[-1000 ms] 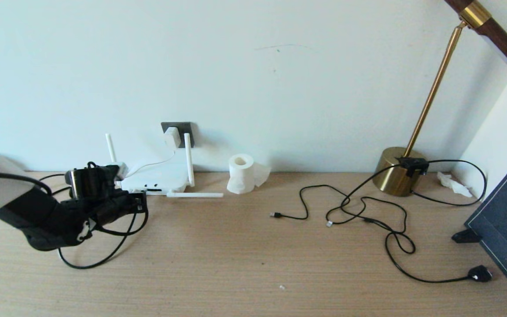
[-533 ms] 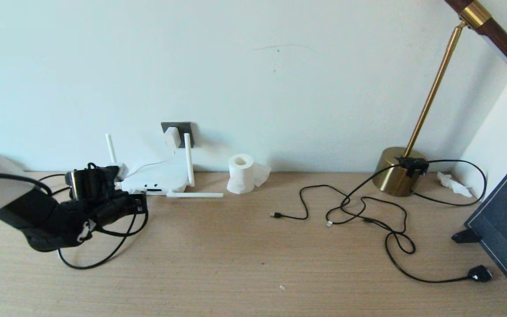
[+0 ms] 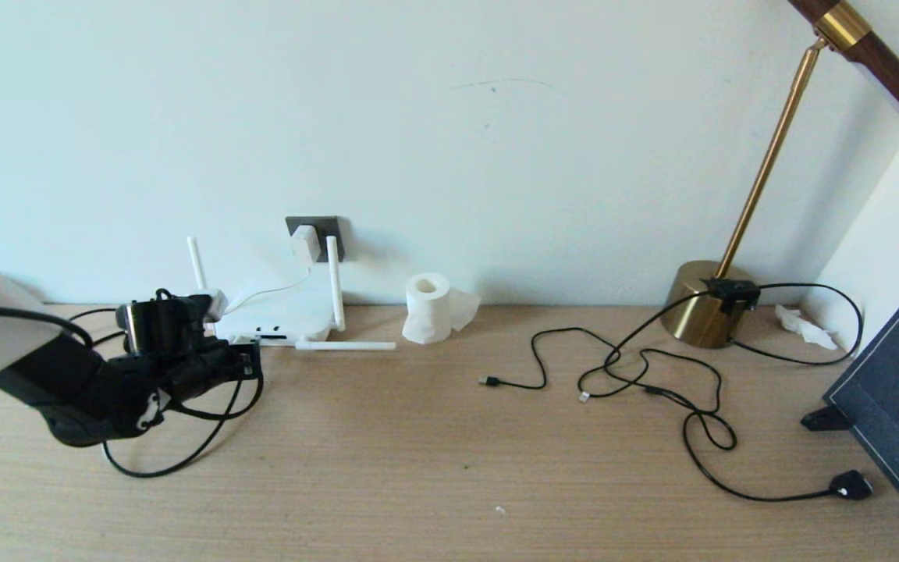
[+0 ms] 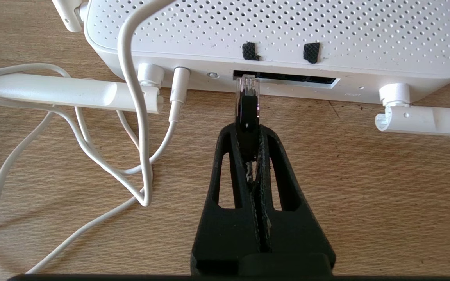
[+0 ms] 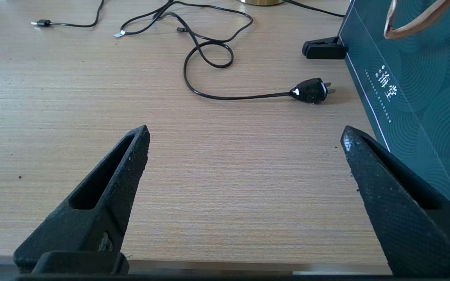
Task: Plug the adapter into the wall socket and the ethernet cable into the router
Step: Plug cable into router interface
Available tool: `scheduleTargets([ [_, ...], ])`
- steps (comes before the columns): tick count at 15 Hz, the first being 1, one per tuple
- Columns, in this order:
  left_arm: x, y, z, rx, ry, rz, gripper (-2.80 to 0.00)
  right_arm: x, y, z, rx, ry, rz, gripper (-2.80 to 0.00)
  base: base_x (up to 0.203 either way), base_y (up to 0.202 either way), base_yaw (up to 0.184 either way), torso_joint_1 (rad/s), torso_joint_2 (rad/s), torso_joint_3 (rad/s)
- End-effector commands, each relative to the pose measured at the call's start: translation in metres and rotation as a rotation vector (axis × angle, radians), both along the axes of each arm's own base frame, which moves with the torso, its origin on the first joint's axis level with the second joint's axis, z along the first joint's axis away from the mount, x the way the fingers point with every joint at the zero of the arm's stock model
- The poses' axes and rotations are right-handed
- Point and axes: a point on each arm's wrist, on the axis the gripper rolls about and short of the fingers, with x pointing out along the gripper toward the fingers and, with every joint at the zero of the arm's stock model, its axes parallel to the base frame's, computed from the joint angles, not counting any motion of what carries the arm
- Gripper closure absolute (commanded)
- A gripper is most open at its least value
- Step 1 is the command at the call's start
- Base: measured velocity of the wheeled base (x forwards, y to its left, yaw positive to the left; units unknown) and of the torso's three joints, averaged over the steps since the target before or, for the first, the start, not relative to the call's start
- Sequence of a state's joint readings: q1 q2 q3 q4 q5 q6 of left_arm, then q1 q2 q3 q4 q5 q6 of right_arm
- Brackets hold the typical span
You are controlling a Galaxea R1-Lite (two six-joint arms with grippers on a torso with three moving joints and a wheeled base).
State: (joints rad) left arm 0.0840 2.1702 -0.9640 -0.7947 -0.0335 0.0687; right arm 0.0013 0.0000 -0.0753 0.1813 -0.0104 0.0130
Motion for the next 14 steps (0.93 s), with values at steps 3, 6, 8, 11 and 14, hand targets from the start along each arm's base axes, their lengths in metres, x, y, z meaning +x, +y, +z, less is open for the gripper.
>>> scheduleTargets([
  [3,0.0012,0.0002,0.0015,0.001,-0.01,0.0,0.0,0.0002,0.0,-0.0005,0.001,0.004,0.0,-2.8,0.0,0.0,0.0,0.0,0.0,0.0],
  [6,0.0016,0.0003,0.0006,0.001,-0.008,0.0,0.0,0.0002,0.0,-0.0005,0.001,0.004,0.0,-2.8,0.0,0.0,0.0,0.0,0.0,0.0],
  [8,0.0016,0.0003,0.0007,0.001,-0.008,0.0,0.0,0.0001,0.0,-0.0002,0.001,0.003,0.0,-2.8,0.0,0.0,0.0,0.0,0.0,0.0],
  [11,0.0019,0.0003,0.001,0.001,-0.01,0.0,0.0,0.0001,0.0,-0.0001,0.001,0.003,0.0,-2.8,0.0,0.0,0.0,0.0,0.0,0.0],
  [14,0.0028,0.0004,0.0016,0.001,-0.013,0.0,0.0,0.0002,0.0,-0.0004,0.001,0.004,0.0,-2.8,0.0,0.0,0.0,0.0,0.0,0.0],
])
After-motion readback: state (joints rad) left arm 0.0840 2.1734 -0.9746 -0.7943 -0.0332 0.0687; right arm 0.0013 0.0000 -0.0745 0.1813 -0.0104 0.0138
